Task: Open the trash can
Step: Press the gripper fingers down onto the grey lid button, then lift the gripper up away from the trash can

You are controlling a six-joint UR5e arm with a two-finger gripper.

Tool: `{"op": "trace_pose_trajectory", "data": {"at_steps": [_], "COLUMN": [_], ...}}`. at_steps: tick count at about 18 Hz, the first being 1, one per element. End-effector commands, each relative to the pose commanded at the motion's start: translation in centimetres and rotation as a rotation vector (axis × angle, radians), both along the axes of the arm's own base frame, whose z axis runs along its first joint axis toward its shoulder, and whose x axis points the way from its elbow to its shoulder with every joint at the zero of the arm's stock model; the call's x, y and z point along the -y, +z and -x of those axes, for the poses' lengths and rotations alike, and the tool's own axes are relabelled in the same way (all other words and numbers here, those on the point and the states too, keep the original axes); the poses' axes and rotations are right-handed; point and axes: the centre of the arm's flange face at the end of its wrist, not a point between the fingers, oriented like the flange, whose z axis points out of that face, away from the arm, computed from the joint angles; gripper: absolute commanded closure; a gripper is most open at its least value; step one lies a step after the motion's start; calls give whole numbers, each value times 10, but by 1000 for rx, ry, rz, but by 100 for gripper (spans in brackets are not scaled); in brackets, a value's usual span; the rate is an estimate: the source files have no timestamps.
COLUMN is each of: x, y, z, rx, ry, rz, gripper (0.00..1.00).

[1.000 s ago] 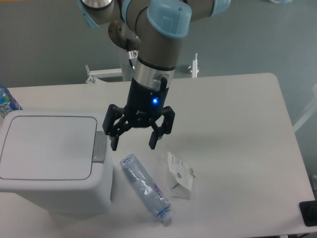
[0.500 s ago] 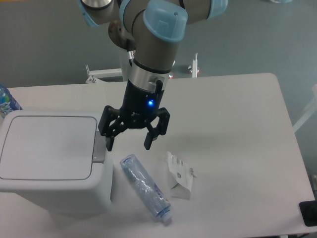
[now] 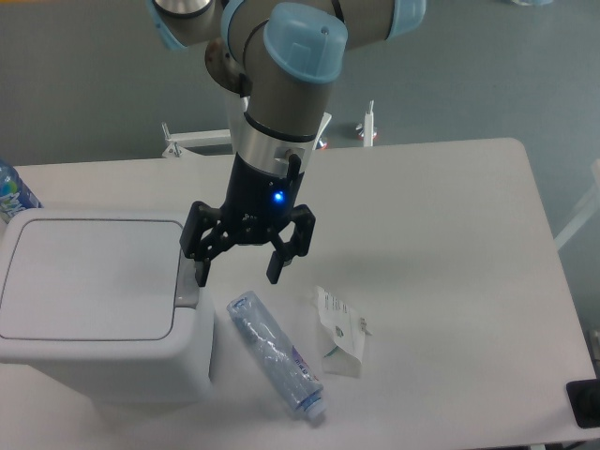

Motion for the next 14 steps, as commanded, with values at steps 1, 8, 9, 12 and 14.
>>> {"op": "trace_pose_trajectory", "data": {"at_steps": [1,8,9,12,14], "x": [0,-3,-4,-4,-4], "y": [-1,-4,-5,-7,-7], "z": [0,-3,-2,-3,-3], "rx": [1,3,2,4,3], "ry": [0,-5,-6,-6,-7], "rz": [1,6,8,10,10], "gripper": [0,0,0,0,0]}}
